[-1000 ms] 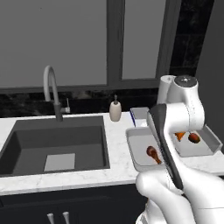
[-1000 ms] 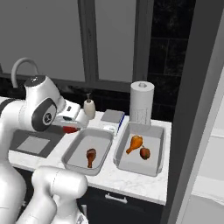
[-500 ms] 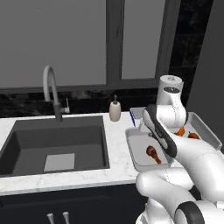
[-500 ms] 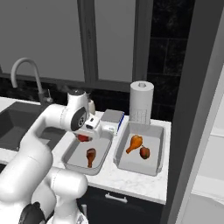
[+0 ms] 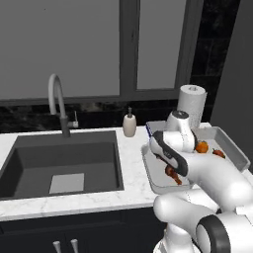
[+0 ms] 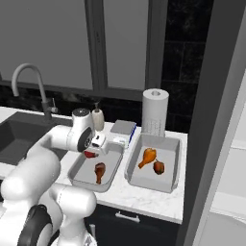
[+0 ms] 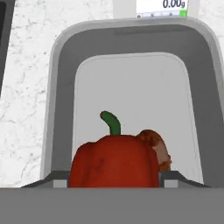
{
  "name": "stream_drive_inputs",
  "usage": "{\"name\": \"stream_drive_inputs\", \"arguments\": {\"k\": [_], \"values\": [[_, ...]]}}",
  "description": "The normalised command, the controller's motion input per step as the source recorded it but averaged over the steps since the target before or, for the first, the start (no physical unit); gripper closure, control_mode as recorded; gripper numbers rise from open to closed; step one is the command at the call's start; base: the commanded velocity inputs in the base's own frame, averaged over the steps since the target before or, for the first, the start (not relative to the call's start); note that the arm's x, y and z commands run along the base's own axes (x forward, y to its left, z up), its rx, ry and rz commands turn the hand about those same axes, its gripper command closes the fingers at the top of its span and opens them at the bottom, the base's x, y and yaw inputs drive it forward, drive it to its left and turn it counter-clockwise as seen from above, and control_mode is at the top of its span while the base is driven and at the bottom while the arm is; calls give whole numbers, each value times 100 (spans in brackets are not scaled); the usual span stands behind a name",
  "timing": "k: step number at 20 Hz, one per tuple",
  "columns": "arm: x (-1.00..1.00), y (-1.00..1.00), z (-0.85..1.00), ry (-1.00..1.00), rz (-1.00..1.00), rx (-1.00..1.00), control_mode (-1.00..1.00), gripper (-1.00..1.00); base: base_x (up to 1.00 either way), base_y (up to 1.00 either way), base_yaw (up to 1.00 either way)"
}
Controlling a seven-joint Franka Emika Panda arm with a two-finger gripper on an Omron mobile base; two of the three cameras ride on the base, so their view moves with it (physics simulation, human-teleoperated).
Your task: Place one bell pepper and one chicken drumstick in each tupperware on the nearby counter, to pack two identical lunches.
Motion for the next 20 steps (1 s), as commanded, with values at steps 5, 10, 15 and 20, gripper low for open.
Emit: {"name": "stream_drive_inputs", "arguments": {"k": [5,10,15,20], "values": [[33,32,-63,0,0,-1,-100,-100,0,0,0],[9,-11,7,2,0,4,-100,-100,0,0,0],[0,-23,59,5,0,11,-100,-100,0,0,0],[-67,-1,95,-7,1,2,-100,-100,0,0,0]]}}
